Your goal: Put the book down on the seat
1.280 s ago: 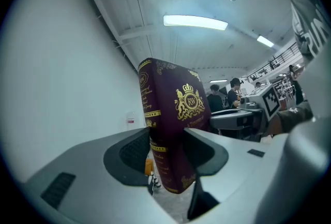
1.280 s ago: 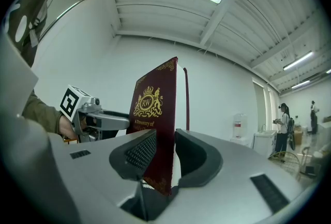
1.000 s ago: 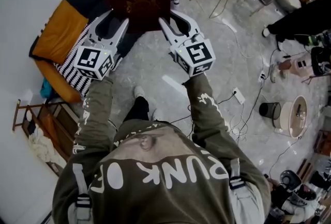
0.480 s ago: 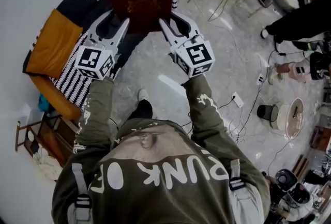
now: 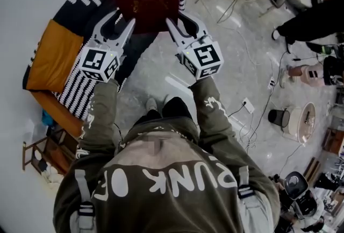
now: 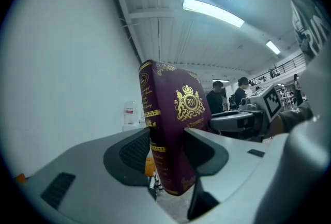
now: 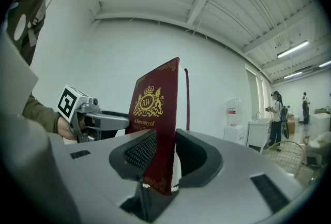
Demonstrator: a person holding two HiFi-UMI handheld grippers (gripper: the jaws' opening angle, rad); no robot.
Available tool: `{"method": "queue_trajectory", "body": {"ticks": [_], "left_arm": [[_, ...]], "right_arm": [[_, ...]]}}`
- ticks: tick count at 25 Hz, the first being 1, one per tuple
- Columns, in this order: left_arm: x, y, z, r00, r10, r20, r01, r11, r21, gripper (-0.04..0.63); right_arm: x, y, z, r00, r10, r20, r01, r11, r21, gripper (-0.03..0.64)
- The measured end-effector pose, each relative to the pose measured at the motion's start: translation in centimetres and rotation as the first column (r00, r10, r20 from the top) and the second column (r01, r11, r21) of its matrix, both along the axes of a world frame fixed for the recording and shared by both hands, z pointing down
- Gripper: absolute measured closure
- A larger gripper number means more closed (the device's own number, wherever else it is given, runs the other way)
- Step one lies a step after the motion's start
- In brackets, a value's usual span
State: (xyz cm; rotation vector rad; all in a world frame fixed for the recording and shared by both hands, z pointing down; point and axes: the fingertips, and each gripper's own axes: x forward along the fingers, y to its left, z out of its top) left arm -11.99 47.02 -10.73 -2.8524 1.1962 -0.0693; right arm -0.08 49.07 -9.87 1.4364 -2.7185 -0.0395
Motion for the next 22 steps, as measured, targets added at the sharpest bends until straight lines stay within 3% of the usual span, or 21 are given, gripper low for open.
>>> {"method": "queue_trajectory", "body": {"ticks": [22], "left_arm": [[7.4, -19.7, 4.4, 0.994, -0.107, 0.029, 0.109, 0.993, -0.055, 0.411]], "right_arm": [[7.5, -20.8, 4.7, 0.994, -0.109, 0.023, 0.111, 0.992, -0.059, 0.486]]}}
